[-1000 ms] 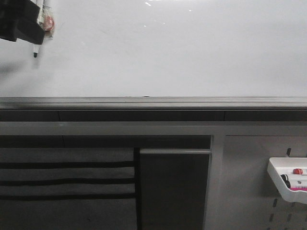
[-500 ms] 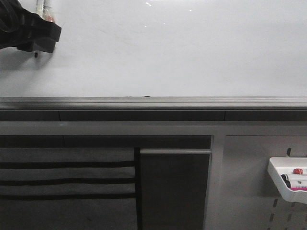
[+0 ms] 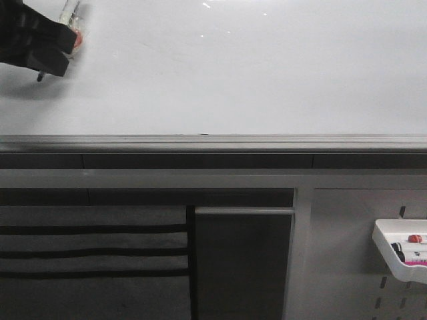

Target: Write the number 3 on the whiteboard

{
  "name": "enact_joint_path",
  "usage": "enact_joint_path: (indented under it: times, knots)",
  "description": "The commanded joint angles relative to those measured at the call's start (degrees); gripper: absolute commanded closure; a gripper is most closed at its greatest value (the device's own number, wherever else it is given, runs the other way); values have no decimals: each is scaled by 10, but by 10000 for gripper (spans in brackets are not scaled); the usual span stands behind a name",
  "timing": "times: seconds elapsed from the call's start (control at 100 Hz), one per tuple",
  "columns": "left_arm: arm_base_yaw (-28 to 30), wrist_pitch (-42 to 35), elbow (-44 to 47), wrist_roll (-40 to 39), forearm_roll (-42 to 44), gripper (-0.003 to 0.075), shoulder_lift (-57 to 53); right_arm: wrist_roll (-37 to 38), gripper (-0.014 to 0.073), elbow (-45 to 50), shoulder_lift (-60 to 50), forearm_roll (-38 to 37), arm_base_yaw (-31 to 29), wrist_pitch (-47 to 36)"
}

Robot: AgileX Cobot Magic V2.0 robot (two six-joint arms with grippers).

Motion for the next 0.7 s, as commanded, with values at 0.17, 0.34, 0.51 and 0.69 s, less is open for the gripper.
enact_joint_path:
  times: [0.17, 0.34, 0.51, 0.69]
  knots:
    - [-54, 323, -126, 175, -9, 738, -67, -192, 116, -115, 86, 195, 1, 152]
    - [-111, 474, -167, 329, -115, 738, -70, -381, 116, -163, 157, 348, 1, 230]
    - [-189, 482, -171, 409, -147, 738, -70, -587, 116, -180, 229, 507, 2, 311]
    - [-246, 459, -171, 412, -147, 738, -70, -696, 116, -180, 285, 535, 53, 319]
